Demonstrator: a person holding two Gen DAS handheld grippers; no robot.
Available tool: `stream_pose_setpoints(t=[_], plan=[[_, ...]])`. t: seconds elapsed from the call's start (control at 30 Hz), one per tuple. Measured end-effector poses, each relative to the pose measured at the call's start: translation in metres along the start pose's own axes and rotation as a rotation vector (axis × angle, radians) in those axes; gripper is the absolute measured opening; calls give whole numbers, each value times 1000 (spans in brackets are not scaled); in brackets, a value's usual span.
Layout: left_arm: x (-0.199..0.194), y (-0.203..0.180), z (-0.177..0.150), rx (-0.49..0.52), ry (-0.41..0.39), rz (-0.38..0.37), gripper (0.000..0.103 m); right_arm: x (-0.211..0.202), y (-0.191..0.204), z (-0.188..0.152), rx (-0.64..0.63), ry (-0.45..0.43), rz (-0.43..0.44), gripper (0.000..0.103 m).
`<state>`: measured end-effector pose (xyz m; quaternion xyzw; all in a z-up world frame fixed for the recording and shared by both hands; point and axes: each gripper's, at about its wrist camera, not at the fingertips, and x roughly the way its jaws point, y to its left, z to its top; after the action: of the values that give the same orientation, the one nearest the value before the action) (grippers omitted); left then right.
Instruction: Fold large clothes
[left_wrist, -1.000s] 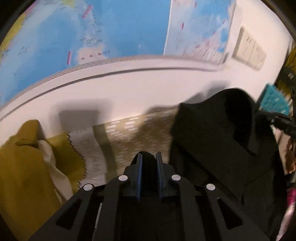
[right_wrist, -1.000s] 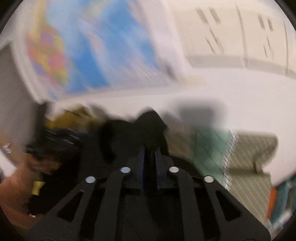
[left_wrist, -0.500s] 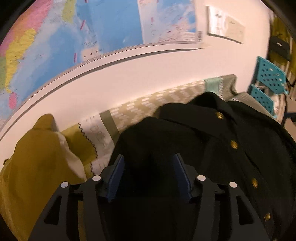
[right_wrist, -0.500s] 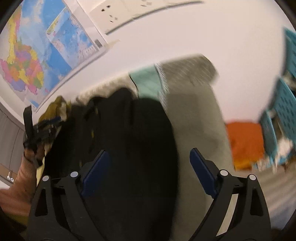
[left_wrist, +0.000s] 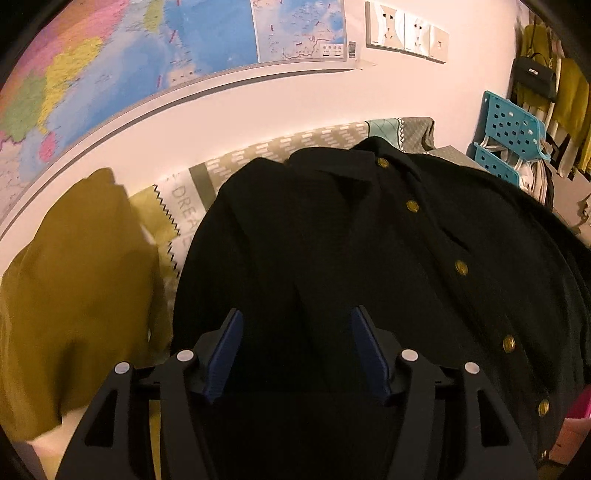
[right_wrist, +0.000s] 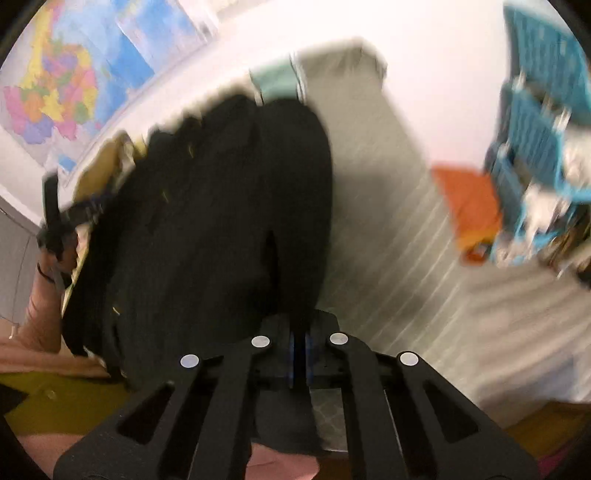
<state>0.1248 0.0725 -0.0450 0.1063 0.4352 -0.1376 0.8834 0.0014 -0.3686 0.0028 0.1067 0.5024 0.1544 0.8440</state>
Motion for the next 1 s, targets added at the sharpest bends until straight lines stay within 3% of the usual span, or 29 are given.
stream_pose_setpoints(t=[0.07, 0.13, 0.2, 0.27, 0.33, 0.43, 0.47, 0.53, 0.57, 0.6, 0.67, 0.77, 0.83, 0.87, 0.9, 0.97, 1.0], plan=[[-6, 3, -8, -4, -6, 20, 61, -37, 10, 24, -44, -90, -96, 3], [-9, 7, -16, -20, 0, 26, 61, -65, 16, 48, -87, -183, -252, 2], [-8, 13, -23, -44, 12, 32, 61, -73, 10, 66, -68, -233, -308, 2], [-5, 19, -30, -64, 27, 51, 61, -56, 7, 75, -82, -217, -341, 3], [-4, 26, -37, -72, 45, 81, 61, -20, -6, 76, -75, -142, -388, 3], [-3, 37, -47, -89, 71, 95, 61, 25, -35, 60, 8, -13, -313, 6], [-5, 39, -49, -91, 71, 97, 61, 34, -42, 53, 23, 9, -322, 14], [-9, 44, -52, -94, 69, 95, 61, 37, -52, 38, 57, 20, -280, 39], [-13, 43, -52, -98, 63, 88, 61, 27, -55, 29, 74, -15, -264, 66], [-16, 44, -51, -98, 55, 80, 61, 19, -56, 24, 85, -51, -264, 86], [-24, 41, -47, -95, 26, 65, 61, -9, -64, 6, 114, -125, -288, 92], [-30, 33, -35, -100, -8, 26, 61, -26, -79, -19, 166, -129, -228, 96], [-31, 23, -27, -87, -27, -4, 61, -22, -89, -31, 179, -95, -244, 96], [-31, 17, -24, -74, -34, -9, 61, -15, -93, -38, 181, -59, -277, 86], [-29, 11, -20, -63, -38, -13, 61, -11, -96, -41, 184, -44, -282, 51], [-26, -1, -14, -47, -35, -36, 61, -3, -103, -44, 213, -6, -245, 7], [-25, -7, -11, -39, -34, -47, 61, -7, -104, -40, 217, -12, -291, 6]])
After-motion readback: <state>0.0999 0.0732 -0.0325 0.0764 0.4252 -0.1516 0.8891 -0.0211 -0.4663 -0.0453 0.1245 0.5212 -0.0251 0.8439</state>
